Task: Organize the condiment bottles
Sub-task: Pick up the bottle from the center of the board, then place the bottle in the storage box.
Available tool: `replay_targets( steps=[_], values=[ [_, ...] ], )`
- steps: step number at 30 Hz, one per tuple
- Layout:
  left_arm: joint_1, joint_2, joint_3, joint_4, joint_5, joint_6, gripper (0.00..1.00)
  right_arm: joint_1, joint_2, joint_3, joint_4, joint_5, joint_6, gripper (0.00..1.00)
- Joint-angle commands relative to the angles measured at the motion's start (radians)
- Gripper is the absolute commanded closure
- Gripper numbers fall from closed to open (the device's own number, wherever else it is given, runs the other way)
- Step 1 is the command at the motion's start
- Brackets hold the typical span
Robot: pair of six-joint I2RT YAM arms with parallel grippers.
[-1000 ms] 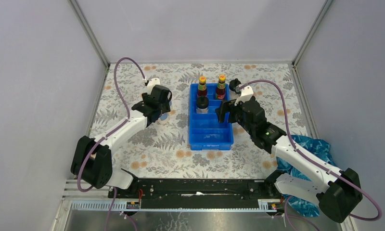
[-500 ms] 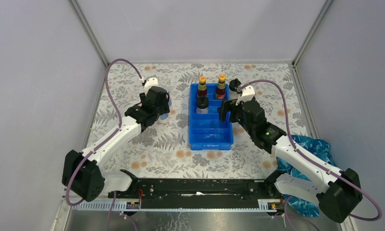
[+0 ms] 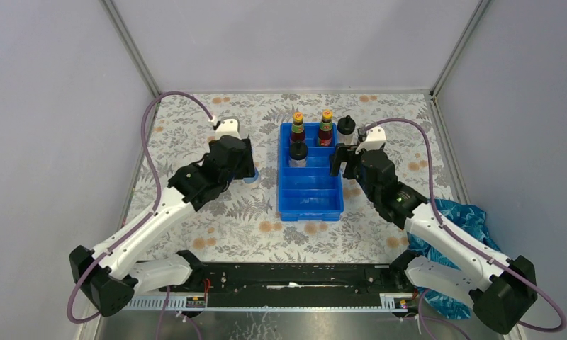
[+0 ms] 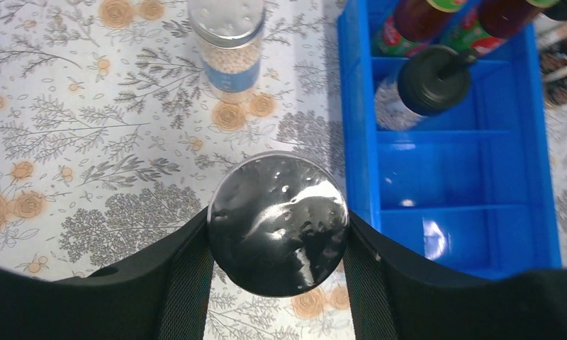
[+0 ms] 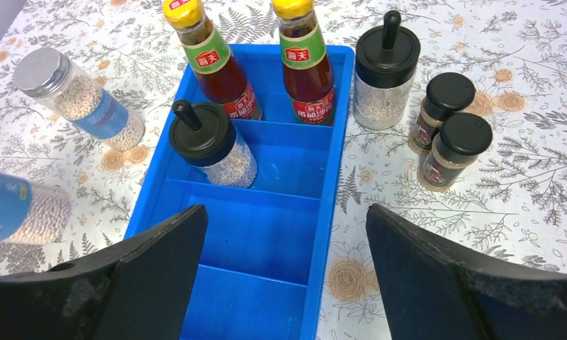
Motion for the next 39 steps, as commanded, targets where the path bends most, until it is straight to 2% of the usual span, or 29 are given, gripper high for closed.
replay_targets(
  steps=[1, 14, 24, 39],
  values=[
    [-0.056, -0.052, 0.067, -0.029, 0.014, 0.014, 1.0, -0.005, -0.033, 0.018, -0.031, 0.084, 0.027, 0.1],
    [-0.201, 0.015, 0.175, -0.058, 0.053, 0.116, 1.0, -0.01, -0.073, 0.063, -0.123, 0.293, 0.078, 0.11],
    [-0.301, 0.157, 0.277, -0.024, 0.049, 0.184, 1.0, -0.03, -0.083, 0.069, -0.167, 0.324, 0.1, 0.11],
    [-0.315, 0.281, 0.287, 0.131, 0.013, 0.235, 1.0, -0.046, -0.102, 0.051, -0.16, 0.319, 0.086, 0.11]
  ],
)
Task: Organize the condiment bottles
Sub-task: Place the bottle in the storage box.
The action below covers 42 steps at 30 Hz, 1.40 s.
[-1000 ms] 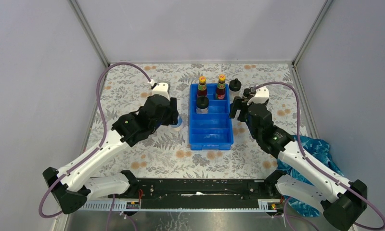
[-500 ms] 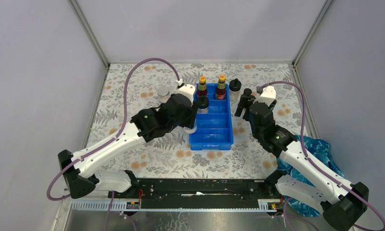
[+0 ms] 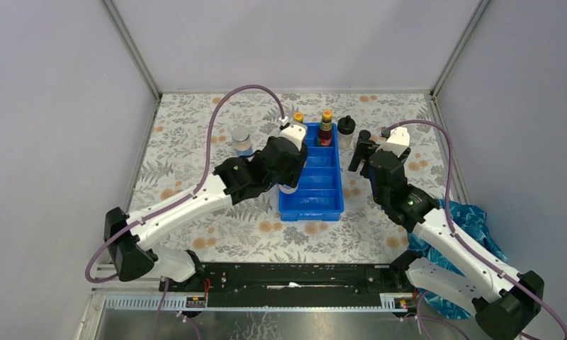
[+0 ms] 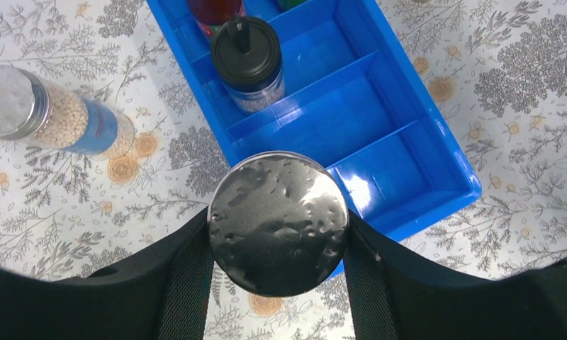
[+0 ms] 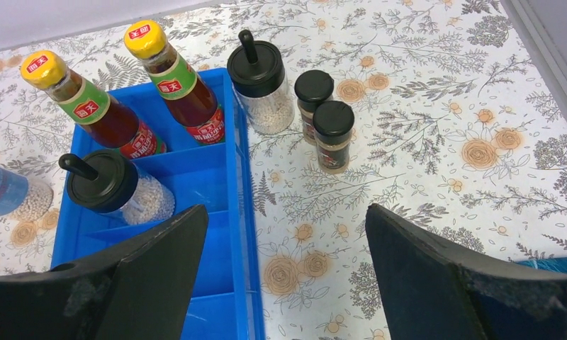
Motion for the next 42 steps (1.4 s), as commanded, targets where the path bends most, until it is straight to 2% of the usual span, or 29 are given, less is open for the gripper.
replay_targets(
  steps=[1, 14, 21, 42],
  values=[
    [-0.008, 0.025, 0.031, 0.157, -0.051, 0.044, 1.0, -0.013, -0.025, 0.023, 0.021, 0.028, -0.001, 0.11],
    [-0.008, 0.082, -0.035, 0.314, -0.107, 0.081, 1.0, -0.016, -0.037, 0.014, 0.036, 0.011, -0.014, 0.11],
    [-0.003, 0.121, -0.055, 0.347, -0.123, 0.088, 1.0, -0.017, -0.046, -0.002, 0.048, 0.013, -0.015, 0.11],
    [0.084, 0.181, -0.129, 0.452, -0.03, 0.067, 1.0, -0.021, -0.032, -0.041, 0.09, 0.011, -0.029, 0.11]
  ],
)
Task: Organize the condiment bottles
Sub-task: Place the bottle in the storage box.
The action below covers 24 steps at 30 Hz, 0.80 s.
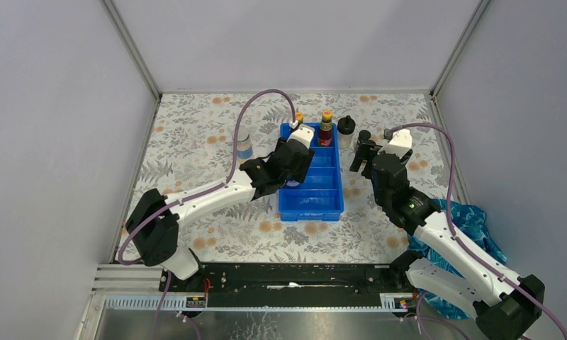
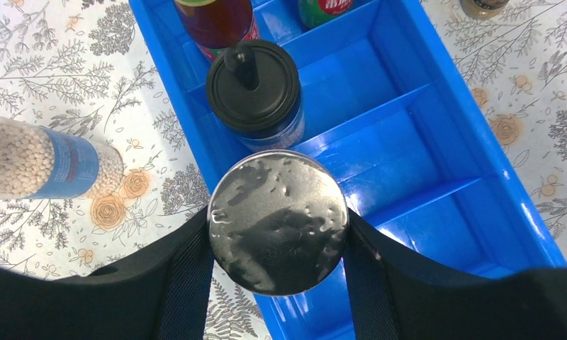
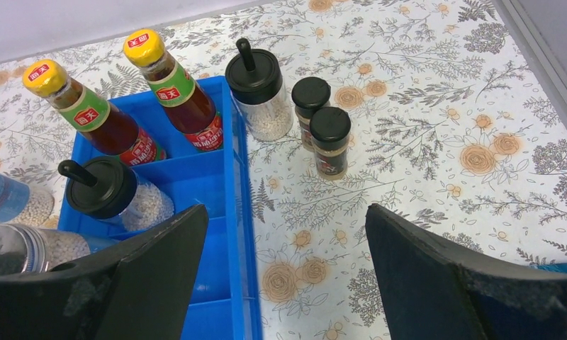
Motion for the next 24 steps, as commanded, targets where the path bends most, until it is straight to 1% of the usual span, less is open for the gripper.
replay_targets(
  steps=[1, 14, 24],
  values=[
    [0.018, 0.001, -0.015, 0.123, 0.008, 0.003, 1.0, -0.01, 0.002, -0.007, 0.047, 0.011, -0.01, 0.11],
    [0.033, 0.024, 0.003, 0.115, 0.067, -0.018, 1.0, -0.014, 0.025, -0.02, 0.064, 0.01, -0.006, 0.11],
    [0.032, 0.039, 0.029, 0.093, 0.083, -0.033, 1.0, -0.02, 0.026, -0.025, 0.069, 0.009, -0.008, 0.1]
  ],
)
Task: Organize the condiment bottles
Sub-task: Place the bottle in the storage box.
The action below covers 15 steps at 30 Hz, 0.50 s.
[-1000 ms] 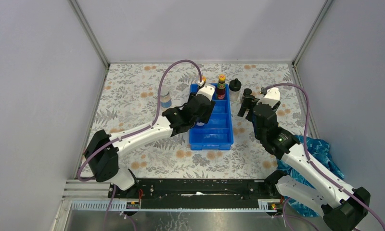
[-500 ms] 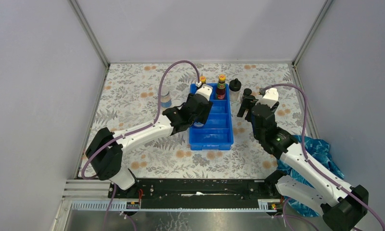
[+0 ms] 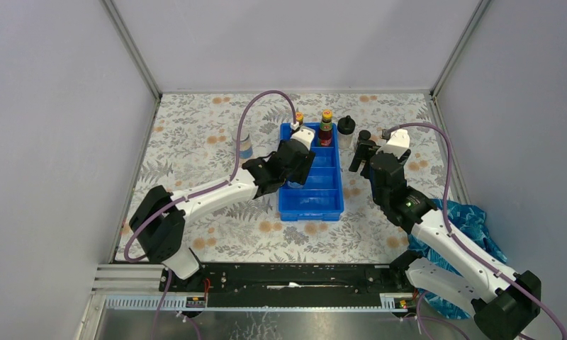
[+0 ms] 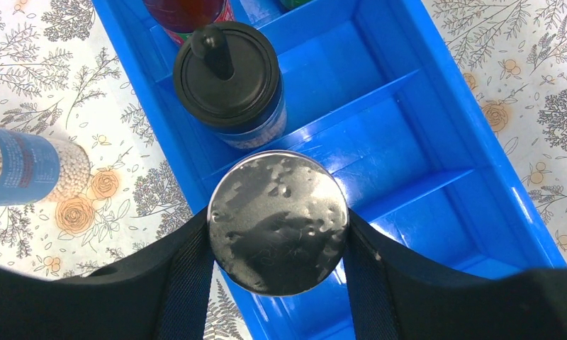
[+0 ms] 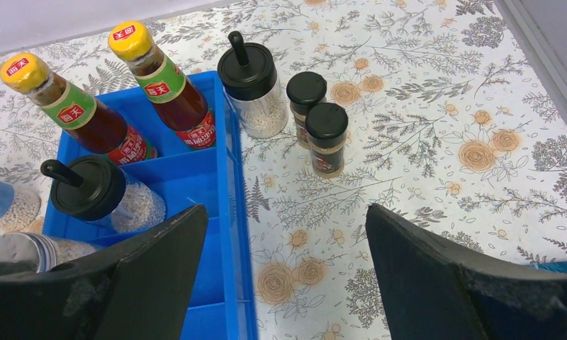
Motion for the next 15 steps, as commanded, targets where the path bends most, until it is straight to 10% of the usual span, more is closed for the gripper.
replay_targets(
  steps=[1, 15],
  values=[
    [0.006, 0.005, 0.05, 0.069, -0.001, -0.014, 1.0, -0.009, -0.001, -0.007, 0.042, 0.01, -0.006, 0.1],
    [0.007, 0.018, 0.053, 0.069, 0.005, -0.02, 1.0, -0.019, -0.008, -0.015, 0.043, 0.004, -0.007, 0.1]
  ],
)
